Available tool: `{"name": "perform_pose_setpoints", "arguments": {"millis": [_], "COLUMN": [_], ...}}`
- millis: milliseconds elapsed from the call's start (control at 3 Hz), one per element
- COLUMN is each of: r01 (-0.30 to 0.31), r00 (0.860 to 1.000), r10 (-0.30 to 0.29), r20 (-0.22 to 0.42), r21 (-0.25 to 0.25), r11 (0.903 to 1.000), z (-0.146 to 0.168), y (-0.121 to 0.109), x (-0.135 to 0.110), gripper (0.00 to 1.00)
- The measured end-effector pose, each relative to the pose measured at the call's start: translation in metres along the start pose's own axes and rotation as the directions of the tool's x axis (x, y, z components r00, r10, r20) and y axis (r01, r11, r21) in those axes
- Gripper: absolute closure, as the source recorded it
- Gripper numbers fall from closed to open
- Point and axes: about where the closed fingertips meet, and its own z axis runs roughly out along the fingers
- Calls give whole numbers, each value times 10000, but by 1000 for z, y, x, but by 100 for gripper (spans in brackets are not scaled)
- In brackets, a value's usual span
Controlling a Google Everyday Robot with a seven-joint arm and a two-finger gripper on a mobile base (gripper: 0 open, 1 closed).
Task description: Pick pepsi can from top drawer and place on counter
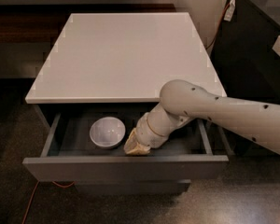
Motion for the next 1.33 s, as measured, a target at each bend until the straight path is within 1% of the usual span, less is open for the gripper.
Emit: {"name": "perform_pose_setpoints", "arguments": {"millis": [333,667,1000,1333], "r01": [-54,-121,-89,-30], "r00": [9995,9983,9965,9954], "r10": [61,144,150,136], "r20": [312,569,826,946], "r21": [-210,-409,-733,-1110], "r11": [9998,9991,9973,9938], "z": [-1,0,4,12], "y": [24,40,58,74], "x": [-8,-13,-22,-28], "gripper": [100,100,100,100]}}
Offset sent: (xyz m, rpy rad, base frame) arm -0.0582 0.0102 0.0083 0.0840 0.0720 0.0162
